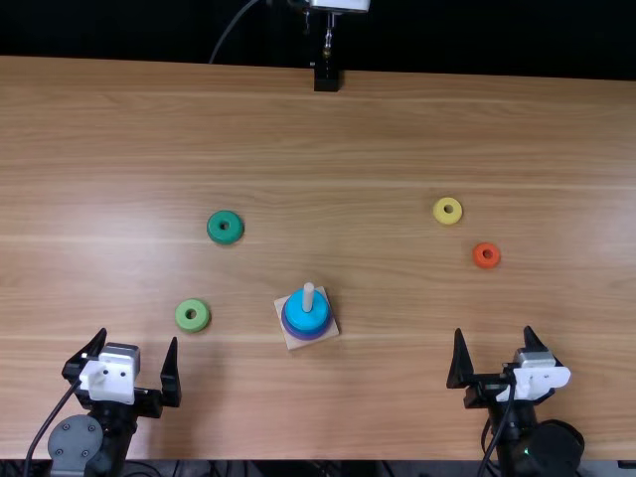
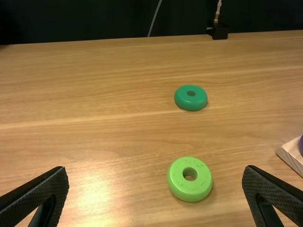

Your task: Build the Hanoi tower: stack the rings onto the peg from bottom to top in this color order: purple, dark blue, light blue, dark green, light green, yellow, orange.

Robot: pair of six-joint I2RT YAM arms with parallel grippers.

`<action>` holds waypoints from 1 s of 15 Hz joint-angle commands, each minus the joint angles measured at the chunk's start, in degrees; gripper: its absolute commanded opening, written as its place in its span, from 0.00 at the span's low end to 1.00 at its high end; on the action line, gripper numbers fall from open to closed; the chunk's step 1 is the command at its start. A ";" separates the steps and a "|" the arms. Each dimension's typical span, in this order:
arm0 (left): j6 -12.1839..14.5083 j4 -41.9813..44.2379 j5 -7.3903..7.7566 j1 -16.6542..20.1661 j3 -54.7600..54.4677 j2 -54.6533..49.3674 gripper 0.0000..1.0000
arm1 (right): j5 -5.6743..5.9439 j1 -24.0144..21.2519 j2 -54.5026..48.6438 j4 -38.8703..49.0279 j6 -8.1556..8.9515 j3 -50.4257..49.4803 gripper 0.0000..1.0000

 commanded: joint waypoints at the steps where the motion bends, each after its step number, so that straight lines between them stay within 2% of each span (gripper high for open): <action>1: 0.92 -4.31 0.45 0.66 -6.00 -0.67 1.00 | 0.23 -0.80 -0.71 -1.09 -0.09 -2.43 1.00; 5: 0.92 -4.31 0.45 0.66 -6.00 -0.67 1.00 | 0.13 -1.85 -0.71 -8.68 -0.30 -2.52 1.00; 15: 0.92 -4.31 0.45 0.66 -6.00 -0.67 1.00 | 0.13 -1.85 -0.71 -8.89 -0.30 -2.52 1.00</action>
